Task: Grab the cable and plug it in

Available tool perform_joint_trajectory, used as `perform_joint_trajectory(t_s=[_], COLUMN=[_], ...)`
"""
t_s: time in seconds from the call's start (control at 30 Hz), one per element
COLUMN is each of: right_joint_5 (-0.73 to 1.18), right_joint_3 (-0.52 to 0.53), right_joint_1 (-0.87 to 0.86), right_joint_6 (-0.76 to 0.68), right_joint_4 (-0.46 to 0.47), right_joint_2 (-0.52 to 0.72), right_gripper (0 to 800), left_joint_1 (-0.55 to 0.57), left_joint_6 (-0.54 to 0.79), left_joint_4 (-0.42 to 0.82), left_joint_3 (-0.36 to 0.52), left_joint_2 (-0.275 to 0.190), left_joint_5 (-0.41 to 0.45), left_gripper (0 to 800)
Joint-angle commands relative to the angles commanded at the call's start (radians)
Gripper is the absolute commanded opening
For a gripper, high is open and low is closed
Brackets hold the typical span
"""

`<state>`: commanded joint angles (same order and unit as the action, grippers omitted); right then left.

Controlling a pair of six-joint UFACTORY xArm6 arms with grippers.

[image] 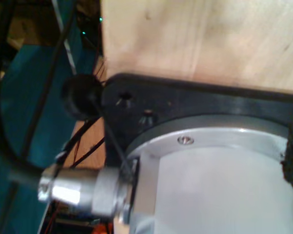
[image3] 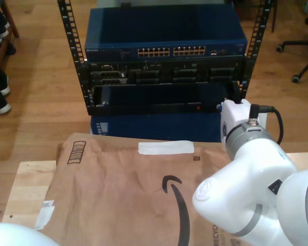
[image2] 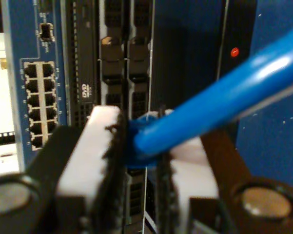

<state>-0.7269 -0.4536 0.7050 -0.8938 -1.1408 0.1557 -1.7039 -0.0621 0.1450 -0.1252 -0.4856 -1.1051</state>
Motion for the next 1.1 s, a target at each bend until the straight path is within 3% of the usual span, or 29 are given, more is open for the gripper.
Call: perform_joint_trajectory(t_s=[0.27,0.4,1.1], right_joint_5=[0.026,0.121,0.203], right_joint_3=[0.038,0.055,0.069], right_joint_1=[-0.008,-0.012,-0.003], right_joint_6=[-0.003,-0.003,0.002], right_joint_4=[-0.008,-0.066,-0.061], right_joint_2=[0.052,0.097,0.117], right_gripper=[2,2,2], left_joint_1=[0.0,0.0,0.0], left_joint_6=[0.002,0.002,0.002], left_joint_4=[-0.002,-0.002,-0.002], left_joint_3=[0.0,-0.002,-0.002], left_joint_2=[0.011,0.014,0.014], left_joint_5=[0.014,0.014,0.014], left_gripper=[800,800,800])
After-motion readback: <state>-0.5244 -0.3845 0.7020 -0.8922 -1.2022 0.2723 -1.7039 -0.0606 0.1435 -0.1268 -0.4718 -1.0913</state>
